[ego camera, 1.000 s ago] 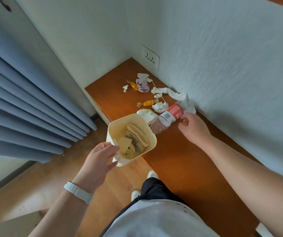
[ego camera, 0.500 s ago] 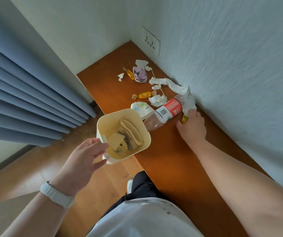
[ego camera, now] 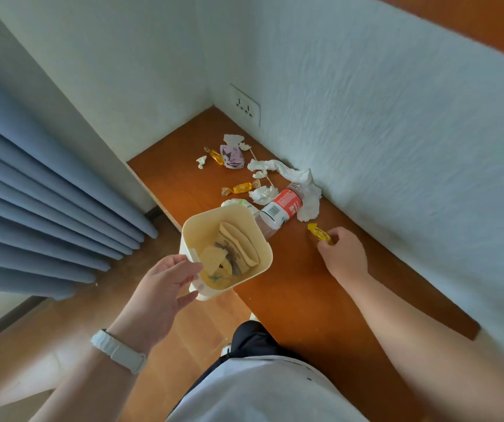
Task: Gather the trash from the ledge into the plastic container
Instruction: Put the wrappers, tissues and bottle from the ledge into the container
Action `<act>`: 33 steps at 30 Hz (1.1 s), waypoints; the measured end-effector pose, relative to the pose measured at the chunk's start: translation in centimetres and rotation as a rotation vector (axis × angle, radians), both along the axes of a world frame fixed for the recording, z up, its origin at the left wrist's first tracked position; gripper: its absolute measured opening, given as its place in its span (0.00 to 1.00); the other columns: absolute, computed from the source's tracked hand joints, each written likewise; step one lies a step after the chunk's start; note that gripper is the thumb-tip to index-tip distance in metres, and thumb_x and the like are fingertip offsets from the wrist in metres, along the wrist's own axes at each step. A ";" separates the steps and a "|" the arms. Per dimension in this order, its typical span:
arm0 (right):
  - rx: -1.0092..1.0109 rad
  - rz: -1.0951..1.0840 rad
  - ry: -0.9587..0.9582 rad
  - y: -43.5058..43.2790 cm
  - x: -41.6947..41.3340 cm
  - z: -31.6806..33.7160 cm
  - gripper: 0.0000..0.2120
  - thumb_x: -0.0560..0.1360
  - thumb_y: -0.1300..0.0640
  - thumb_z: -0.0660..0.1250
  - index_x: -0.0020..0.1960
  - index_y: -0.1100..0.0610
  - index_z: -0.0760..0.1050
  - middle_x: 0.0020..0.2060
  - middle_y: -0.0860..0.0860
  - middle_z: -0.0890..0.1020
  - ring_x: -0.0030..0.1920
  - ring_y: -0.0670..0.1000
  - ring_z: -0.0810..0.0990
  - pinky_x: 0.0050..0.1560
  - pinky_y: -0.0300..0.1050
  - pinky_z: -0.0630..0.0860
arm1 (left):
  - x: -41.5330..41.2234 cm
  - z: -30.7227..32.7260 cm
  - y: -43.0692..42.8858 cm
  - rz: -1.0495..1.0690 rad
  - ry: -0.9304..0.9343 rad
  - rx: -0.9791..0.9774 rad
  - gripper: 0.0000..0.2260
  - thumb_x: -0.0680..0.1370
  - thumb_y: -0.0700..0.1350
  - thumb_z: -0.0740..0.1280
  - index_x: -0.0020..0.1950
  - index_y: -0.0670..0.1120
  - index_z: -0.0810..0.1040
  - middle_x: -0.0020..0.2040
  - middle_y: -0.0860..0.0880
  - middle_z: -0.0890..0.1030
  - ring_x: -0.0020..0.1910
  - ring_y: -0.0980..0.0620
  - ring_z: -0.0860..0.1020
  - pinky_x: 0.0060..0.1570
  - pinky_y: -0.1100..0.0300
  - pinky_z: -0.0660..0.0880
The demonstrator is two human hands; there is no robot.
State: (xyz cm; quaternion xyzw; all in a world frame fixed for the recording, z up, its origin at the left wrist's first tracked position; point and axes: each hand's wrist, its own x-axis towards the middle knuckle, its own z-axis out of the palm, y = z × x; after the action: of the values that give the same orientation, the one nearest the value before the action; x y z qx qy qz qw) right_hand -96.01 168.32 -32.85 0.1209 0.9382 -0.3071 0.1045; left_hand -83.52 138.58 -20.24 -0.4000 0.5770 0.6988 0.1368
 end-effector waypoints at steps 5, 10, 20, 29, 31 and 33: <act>-0.151 0.015 0.108 -0.2 1.5 3.9 0.08 0.75 0.53 0.68 0.54 0.49 0.77 0.50 0.46 0.80 0.52 0.50 0.79 0.53 0.54 0.79 | 0.5 0.6 -0.1 -0.033 0.050 -0.011 0.08 0.79 0.40 0.68 0.57 0.41 0.79 0.55 0.40 0.84 0.54 0.44 0.81 0.56 0.47 0.77; -0.323 0.092 0.209 -3.2 2.8 9.9 0.08 0.74 0.55 0.69 0.53 0.47 0.77 0.47 0.44 0.81 0.47 0.47 0.79 0.45 0.45 0.75 | 1.5 1.0 -0.3 -0.042 0.050 -0.024 0.10 0.77 0.40 0.70 0.58 0.40 0.79 0.59 0.36 0.83 0.60 0.38 0.80 0.61 0.42 0.78; -0.263 0.552 0.283 -11.1 5.3 14.3 0.11 0.75 0.57 0.70 0.57 0.55 0.79 0.48 0.47 0.81 0.48 0.46 0.79 0.46 0.40 0.80 | 2.2 2.3 -0.9 -0.026 0.063 -0.025 0.11 0.77 0.41 0.70 0.58 0.39 0.77 0.54 0.41 0.82 0.54 0.45 0.79 0.62 0.44 0.76; -0.206 0.677 0.325 -11.7 3.3 12.5 0.11 0.76 0.55 0.70 0.57 0.58 0.79 0.50 0.46 0.77 0.47 0.46 0.77 0.42 0.36 0.78 | 1.6 2.3 -2.0 0.011 0.072 -0.027 0.12 0.77 0.41 0.70 0.59 0.39 0.77 0.59 0.36 0.82 0.55 0.44 0.80 0.62 0.44 0.76; -0.244 0.659 0.305 -11.1 2.5 12.0 0.11 0.77 0.54 0.69 0.58 0.57 0.78 0.49 0.45 0.76 0.47 0.44 0.76 0.42 0.33 0.75 | 1.4 2.0 -2.2 0.027 0.069 -0.036 0.10 0.77 0.40 0.70 0.58 0.39 0.77 0.56 0.38 0.83 0.54 0.45 0.80 0.60 0.45 0.76; -0.297 0.595 0.271 -10.4 1.3 11.3 0.10 0.79 0.53 0.67 0.58 0.56 0.78 0.49 0.45 0.77 0.48 0.44 0.77 0.44 0.38 0.79 | 1.4 1.8 -2.3 0.039 0.078 -0.048 0.10 0.78 0.39 0.69 0.58 0.39 0.77 0.53 0.41 0.83 0.53 0.46 0.81 0.57 0.48 0.78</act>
State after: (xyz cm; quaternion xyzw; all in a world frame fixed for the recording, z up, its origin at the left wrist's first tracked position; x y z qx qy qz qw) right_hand -94.66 157.95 -21.51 -0.2160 0.8828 -0.4093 0.0805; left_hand -82.13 136.25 -18.44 -0.3869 0.5905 0.7024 0.0908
